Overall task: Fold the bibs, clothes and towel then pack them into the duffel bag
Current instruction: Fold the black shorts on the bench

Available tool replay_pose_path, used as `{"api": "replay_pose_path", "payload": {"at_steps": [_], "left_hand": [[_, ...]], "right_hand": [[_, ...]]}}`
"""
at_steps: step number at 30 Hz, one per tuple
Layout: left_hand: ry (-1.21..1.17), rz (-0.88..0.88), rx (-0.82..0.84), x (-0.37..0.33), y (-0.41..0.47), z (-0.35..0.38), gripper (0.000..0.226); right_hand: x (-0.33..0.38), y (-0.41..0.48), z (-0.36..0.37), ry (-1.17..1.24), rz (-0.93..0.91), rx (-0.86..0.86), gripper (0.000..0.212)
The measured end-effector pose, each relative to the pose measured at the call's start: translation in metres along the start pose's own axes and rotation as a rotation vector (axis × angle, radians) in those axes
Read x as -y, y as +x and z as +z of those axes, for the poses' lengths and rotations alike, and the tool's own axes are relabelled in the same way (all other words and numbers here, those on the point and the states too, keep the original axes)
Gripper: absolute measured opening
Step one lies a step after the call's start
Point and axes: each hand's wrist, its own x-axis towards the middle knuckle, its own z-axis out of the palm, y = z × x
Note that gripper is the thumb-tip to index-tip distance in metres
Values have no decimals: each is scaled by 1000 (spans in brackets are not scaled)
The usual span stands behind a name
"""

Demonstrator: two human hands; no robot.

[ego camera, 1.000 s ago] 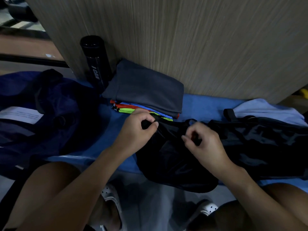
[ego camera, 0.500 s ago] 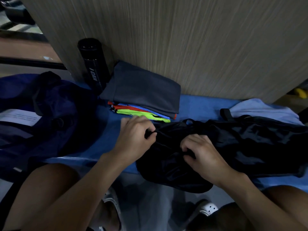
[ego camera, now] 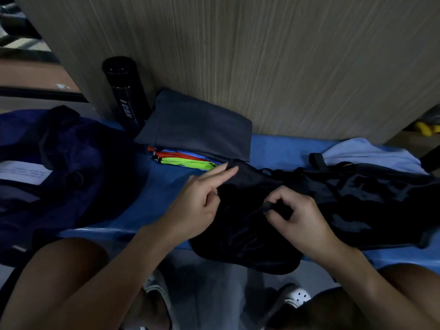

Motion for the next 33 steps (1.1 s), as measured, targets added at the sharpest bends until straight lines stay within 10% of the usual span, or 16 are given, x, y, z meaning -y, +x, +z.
{"api": "replay_pose_path", "payload": {"at_steps": [5,10,23,33], "left_hand": [[191,38,57,17,1,7,59],[-184,-149,74,10,4,9,20],[-205,-35,-10,3,5,9,76],[-278,-14,-115,-8,3,21,50]], "right_hand": [[-7,1,-1,-79,46,86,27],[-7,3,-6,-3,100,103,27],[5,12,-6,220,101,14,19],[0,34,11,226,158,-128,22]]}}
